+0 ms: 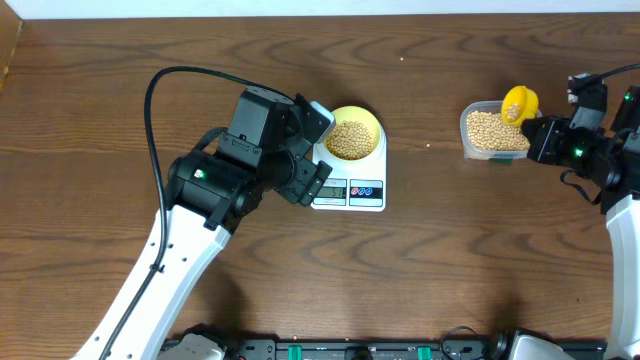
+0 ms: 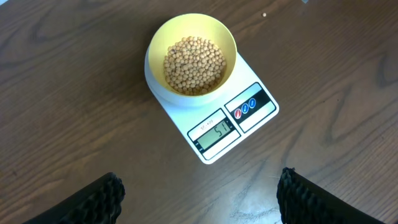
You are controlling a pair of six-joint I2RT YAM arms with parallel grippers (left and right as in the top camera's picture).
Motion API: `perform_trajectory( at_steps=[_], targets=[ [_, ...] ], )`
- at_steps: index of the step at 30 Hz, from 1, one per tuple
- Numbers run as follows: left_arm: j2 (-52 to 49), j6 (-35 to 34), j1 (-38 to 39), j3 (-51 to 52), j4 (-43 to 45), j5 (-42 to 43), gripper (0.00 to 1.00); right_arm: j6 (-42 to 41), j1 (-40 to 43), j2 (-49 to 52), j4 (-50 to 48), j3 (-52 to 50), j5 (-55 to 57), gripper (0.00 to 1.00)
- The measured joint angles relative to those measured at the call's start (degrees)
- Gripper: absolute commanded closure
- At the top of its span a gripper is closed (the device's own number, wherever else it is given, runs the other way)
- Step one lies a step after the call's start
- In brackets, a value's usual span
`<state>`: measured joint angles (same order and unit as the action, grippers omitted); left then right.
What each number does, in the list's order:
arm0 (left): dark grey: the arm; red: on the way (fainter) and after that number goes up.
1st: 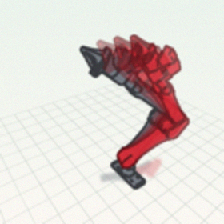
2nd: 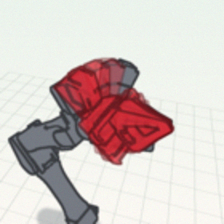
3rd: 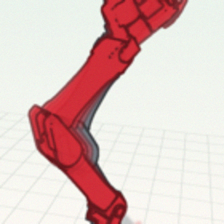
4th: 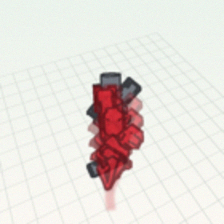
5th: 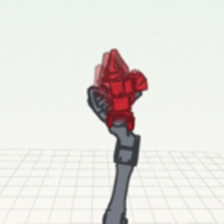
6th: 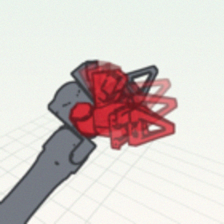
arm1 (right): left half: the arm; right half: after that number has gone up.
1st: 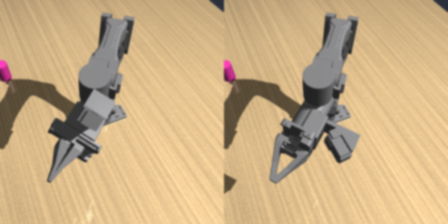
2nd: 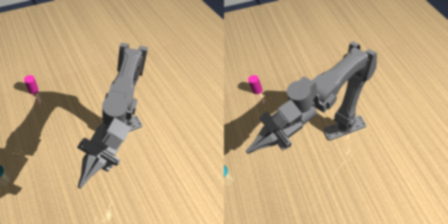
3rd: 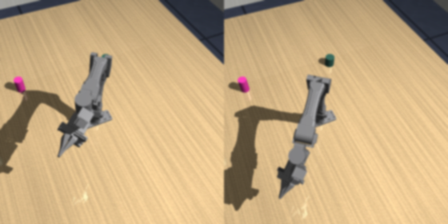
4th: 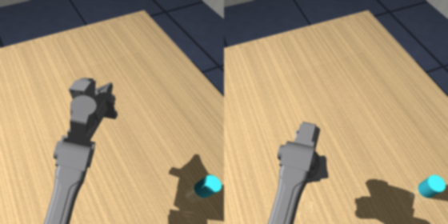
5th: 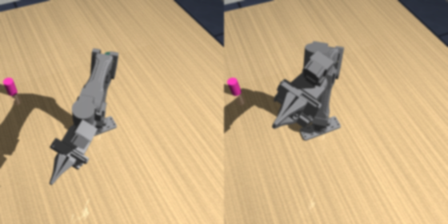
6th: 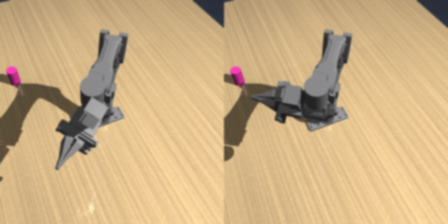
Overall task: Scoop item into bowl and weigh 50g on scale
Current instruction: 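Carry the scoop right to the clear soybean tub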
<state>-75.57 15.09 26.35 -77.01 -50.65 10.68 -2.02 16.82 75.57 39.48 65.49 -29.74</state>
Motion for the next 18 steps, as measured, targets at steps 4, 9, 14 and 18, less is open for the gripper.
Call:
perform_trajectory(
  at_steps=[4,9,14,18],
  targets=[
    [0.00,0.00,0.00,0.00,0.00,-0.02,0.19,1.11,0.00,0.00,0.55,0.00,2.93,0.99],
    [0.00,0.00,0.00,0.00,0.00,0.00,0.19,3.43,0.00,0.00,0.79,0.00,4.90,0.99],
    [0.00,0.00,0.00,0.00,0.02,0.00,0.19,5.73,0.00,0.00,1.51,0.00,5.51,0.99],
    [0.00,0.00,0.00,0.00,0.00,-0.02,0.19,8.15,0.00,0.00,1.95,0.00,5.75,0.99]
  ],
)
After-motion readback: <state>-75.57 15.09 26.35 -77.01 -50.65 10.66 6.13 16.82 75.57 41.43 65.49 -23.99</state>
